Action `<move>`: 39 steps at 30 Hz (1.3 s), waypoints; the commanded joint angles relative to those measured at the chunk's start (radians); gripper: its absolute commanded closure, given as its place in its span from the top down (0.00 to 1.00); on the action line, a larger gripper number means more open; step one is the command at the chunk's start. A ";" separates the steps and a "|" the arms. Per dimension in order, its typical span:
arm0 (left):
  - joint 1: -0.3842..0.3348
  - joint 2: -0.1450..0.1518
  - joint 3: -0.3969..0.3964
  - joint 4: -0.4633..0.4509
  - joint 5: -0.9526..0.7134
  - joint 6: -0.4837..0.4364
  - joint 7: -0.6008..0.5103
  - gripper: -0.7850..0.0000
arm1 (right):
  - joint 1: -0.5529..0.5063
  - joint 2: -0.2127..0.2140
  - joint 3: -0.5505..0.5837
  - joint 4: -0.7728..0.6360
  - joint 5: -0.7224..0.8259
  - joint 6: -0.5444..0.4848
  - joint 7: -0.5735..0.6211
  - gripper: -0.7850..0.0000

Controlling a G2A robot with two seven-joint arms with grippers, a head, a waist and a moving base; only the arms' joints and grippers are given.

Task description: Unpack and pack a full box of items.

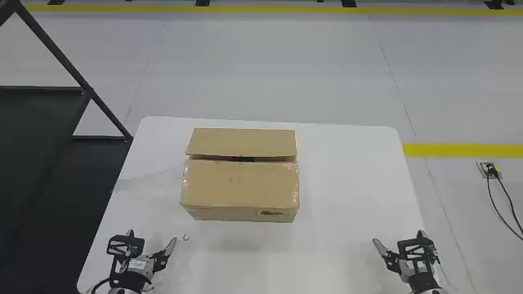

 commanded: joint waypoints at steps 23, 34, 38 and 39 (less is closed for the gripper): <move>0.035 -0.005 -0.056 -0.023 -0.074 -0.029 0.152 1.00 | 0.010 0.003 -0.021 -0.123 0.027 -0.164 0.104 1.00; 0.078 -0.002 -0.202 -0.095 -0.250 -0.190 0.261 1.00 | 0.048 0.006 -0.014 -0.285 0.251 -0.274 0.333 1.00; 0.084 -0.003 -0.207 -0.097 -0.261 -0.183 0.254 1.00 | 0.048 0.006 -0.014 -0.285 0.251 -0.274 0.333 1.00; 0.084 -0.003 -0.207 -0.097 -0.261 -0.183 0.254 1.00 | 0.048 0.006 -0.014 -0.285 0.251 -0.274 0.333 1.00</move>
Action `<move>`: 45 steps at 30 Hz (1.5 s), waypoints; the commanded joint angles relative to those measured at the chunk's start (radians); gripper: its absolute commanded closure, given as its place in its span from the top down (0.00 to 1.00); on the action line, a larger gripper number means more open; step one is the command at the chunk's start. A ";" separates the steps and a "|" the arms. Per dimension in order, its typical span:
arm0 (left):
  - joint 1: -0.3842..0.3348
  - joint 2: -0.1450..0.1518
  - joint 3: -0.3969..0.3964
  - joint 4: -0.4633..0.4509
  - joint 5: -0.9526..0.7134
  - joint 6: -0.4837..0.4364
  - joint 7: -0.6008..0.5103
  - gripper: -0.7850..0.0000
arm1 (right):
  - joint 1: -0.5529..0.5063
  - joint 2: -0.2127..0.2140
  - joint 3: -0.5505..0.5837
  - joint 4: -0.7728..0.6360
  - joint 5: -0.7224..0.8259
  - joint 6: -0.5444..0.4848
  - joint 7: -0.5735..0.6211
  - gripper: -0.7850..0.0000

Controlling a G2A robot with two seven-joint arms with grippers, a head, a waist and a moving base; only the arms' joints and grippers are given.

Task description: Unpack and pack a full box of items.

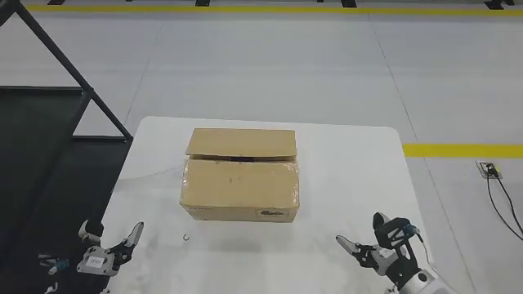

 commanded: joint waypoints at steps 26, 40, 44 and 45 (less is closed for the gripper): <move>-0.119 0.002 -0.028 0.005 -0.101 -0.116 -0.080 1.00 | 0.235 -0.001 -0.061 0.043 0.294 -0.061 0.150 1.00; -0.146 0.003 -0.016 0.012 -0.105 -0.113 -0.116 1.00 | 0.249 -0.002 -0.088 0.079 0.337 -0.084 0.158 1.00; -0.212 0.004 -0.005 0.033 -0.094 -0.107 -0.149 1.00 | 0.329 -0.005 -0.129 0.159 0.458 -0.145 0.186 1.00; -0.227 0.005 -0.001 0.038 -0.088 -0.106 -0.154 1.00 | 0.354 -0.005 -0.137 0.187 0.510 -0.173 0.203 1.00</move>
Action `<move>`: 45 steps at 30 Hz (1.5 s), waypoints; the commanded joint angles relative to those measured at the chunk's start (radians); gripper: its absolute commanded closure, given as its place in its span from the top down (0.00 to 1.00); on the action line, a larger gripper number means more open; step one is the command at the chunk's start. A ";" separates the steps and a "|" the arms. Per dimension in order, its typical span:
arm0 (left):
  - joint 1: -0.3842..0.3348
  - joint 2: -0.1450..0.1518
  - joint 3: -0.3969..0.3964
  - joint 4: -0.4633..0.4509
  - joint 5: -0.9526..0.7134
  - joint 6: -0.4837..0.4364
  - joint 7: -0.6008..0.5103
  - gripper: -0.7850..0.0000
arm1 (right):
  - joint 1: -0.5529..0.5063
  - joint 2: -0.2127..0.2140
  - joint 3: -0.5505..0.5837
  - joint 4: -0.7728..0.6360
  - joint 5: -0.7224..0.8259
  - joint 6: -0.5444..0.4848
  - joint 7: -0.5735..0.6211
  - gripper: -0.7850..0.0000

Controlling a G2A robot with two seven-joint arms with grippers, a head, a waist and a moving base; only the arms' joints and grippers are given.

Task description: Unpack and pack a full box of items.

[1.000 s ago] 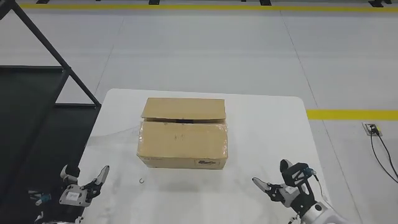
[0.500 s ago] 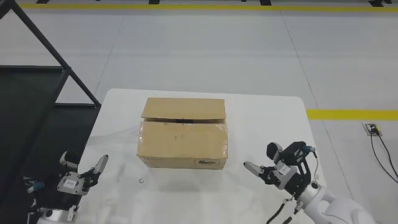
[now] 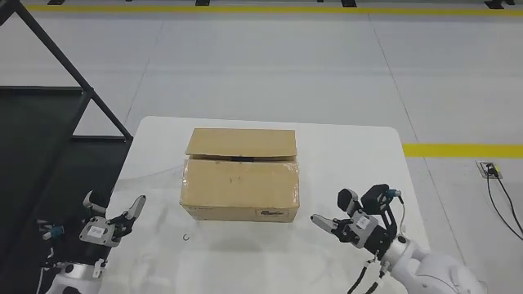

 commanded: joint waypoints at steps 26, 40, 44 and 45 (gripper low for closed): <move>-0.296 0.000 0.196 0.284 0.231 0.044 -0.105 1.00 | 0.287 0.013 -0.070 0.352 0.514 -0.261 0.194 1.00; -0.307 -0.008 0.265 0.300 0.285 0.067 -0.066 1.00 | 0.316 0.018 -0.113 0.400 0.528 -0.269 0.195 1.00; -0.304 -0.009 0.269 0.295 0.286 0.071 -0.063 1.00 | 0.341 0.017 -0.133 0.415 0.515 -0.255 0.193 1.00; -0.303 -0.009 0.269 0.294 0.285 0.071 -0.062 1.00 | 0.349 0.017 -0.138 0.420 0.510 -0.250 0.192 1.00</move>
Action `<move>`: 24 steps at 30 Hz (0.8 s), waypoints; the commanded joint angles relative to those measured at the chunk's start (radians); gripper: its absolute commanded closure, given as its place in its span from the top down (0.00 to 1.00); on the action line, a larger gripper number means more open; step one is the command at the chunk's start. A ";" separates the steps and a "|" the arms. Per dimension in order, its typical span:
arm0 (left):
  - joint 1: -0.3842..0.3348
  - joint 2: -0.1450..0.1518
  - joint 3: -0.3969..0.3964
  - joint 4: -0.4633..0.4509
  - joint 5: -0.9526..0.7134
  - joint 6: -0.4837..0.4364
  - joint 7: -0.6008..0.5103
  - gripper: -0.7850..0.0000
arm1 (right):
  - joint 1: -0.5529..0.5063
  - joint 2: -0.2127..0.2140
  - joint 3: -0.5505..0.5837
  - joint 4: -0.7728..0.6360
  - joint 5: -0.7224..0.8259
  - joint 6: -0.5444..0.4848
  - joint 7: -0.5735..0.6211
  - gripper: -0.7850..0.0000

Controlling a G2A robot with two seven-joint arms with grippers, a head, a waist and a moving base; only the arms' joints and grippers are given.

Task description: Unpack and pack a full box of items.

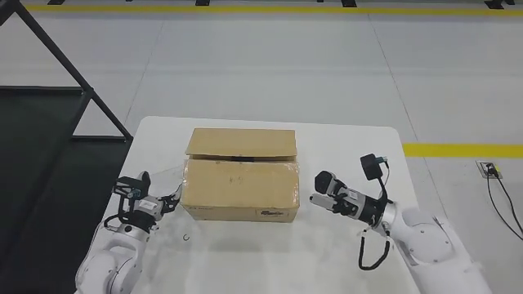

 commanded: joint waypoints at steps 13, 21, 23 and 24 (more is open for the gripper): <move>0.042 0.002 -0.082 -0.040 -0.085 0.025 0.039 1.00 | 0.113 -0.016 -0.095 0.099 -0.016 0.075 -0.025 1.00; 0.094 0.006 -0.173 -0.065 -0.189 0.006 0.043 1.00 | 0.187 -0.028 -0.144 0.195 0.098 0.058 0.018 1.00; 0.102 0.006 -0.184 -0.070 -0.196 0.004 0.044 1.00 | 0.202 -0.030 -0.153 0.207 0.106 0.056 0.024 1.00; 0.106 0.006 -0.188 -0.072 -0.199 0.004 0.045 1.00 | 0.208 -0.032 -0.159 0.209 0.111 0.056 0.025 1.00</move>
